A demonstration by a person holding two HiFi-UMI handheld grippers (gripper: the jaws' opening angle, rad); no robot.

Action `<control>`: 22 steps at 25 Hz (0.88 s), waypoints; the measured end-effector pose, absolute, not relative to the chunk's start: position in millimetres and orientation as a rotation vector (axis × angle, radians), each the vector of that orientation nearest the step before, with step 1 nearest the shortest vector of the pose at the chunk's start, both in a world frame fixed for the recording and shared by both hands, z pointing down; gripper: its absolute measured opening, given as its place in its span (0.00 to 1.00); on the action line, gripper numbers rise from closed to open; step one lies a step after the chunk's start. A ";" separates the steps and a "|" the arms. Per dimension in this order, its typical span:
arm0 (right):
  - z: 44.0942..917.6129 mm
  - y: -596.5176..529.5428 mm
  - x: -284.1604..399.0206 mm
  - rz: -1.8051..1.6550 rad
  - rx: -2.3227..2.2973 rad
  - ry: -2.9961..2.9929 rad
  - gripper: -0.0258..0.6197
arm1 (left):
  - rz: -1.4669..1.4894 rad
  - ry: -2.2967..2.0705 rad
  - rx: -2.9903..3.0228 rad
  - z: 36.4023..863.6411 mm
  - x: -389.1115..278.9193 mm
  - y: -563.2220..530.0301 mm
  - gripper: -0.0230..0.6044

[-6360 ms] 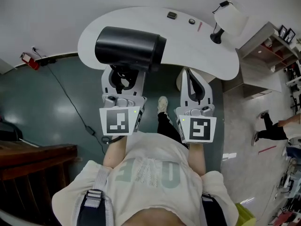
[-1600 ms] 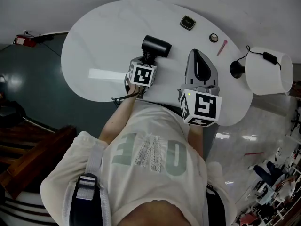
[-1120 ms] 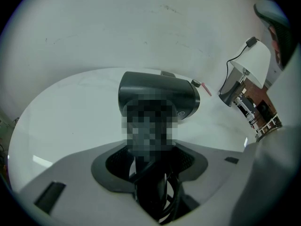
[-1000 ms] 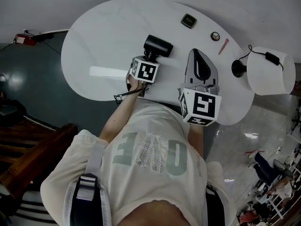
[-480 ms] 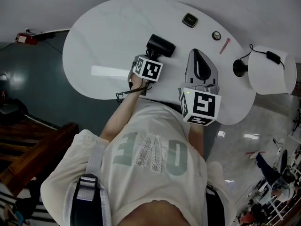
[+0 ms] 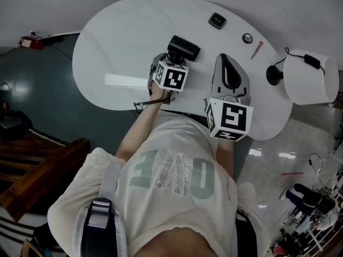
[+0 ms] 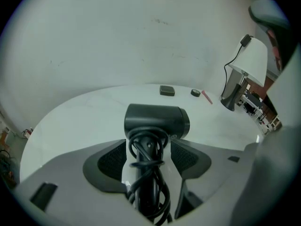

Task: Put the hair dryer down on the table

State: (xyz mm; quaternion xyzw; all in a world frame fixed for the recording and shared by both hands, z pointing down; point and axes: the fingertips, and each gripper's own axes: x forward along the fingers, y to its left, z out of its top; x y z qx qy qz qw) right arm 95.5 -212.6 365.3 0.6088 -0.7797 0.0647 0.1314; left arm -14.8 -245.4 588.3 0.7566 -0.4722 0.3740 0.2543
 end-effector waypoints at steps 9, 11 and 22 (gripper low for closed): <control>331.0 -223.5 93.1 0.020 1.794 -2.330 0.04 | 0.580 -1.503 2.337 440.4 -9.9 -287.8 0.48; 313.7 -224.7 91.6 -0.029 1.810 -2.364 0.04 | 0.478 -1.547 2.418 398.5 -11.1 -290.1 0.48; 244.3 -200.7 84.9 -0.245 1.888 -2.447 0.04 | -0.171 -1.723 2.829 224.4 -17.7 -241.4 0.28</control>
